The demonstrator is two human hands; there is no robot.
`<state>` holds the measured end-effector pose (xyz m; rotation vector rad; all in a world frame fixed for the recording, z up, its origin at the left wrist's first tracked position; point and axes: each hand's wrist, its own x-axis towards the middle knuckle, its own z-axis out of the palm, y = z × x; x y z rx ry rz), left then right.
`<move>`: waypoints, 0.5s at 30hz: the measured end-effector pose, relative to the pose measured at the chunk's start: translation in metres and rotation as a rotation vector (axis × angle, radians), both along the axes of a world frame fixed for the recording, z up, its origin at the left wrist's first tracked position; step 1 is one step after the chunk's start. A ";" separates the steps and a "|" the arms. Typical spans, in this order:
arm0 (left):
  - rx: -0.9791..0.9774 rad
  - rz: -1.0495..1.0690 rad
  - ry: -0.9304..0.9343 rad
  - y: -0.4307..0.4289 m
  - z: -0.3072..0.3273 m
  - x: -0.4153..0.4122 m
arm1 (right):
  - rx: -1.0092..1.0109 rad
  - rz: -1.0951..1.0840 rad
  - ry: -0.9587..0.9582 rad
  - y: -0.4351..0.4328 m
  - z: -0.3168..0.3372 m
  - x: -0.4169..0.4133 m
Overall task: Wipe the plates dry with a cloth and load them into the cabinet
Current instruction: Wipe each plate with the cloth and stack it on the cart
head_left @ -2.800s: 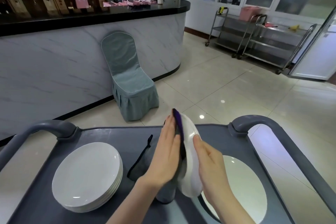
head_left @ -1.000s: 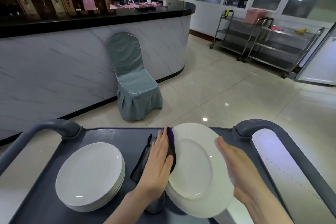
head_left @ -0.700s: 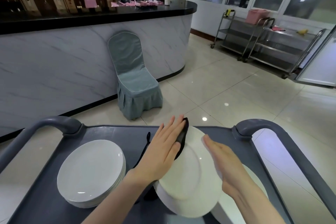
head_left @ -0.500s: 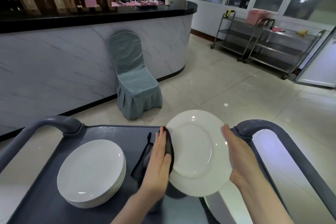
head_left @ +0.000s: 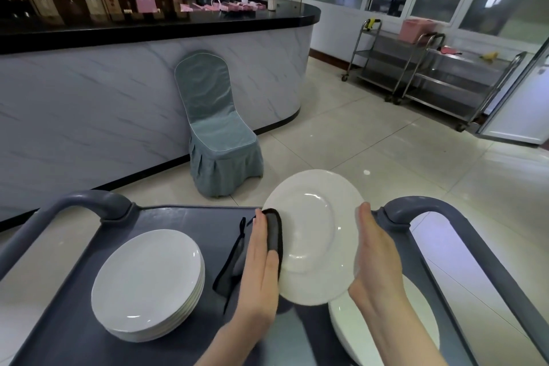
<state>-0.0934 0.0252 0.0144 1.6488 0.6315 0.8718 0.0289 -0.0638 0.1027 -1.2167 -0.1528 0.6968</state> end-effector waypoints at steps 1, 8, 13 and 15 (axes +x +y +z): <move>-0.001 -0.009 0.006 -0.009 -0.001 0.000 | 0.014 -0.045 0.033 0.003 0.002 0.001; 0.558 -0.149 0.306 -0.043 0.019 0.011 | -0.024 -0.245 0.148 0.019 -0.005 -0.012; 0.523 -0.386 0.168 -0.018 0.044 0.011 | -0.085 -0.167 -0.056 0.014 -0.009 -0.036; 0.398 -0.359 0.123 -0.005 0.055 0.021 | -0.106 -0.130 -0.163 0.013 -0.014 -0.050</move>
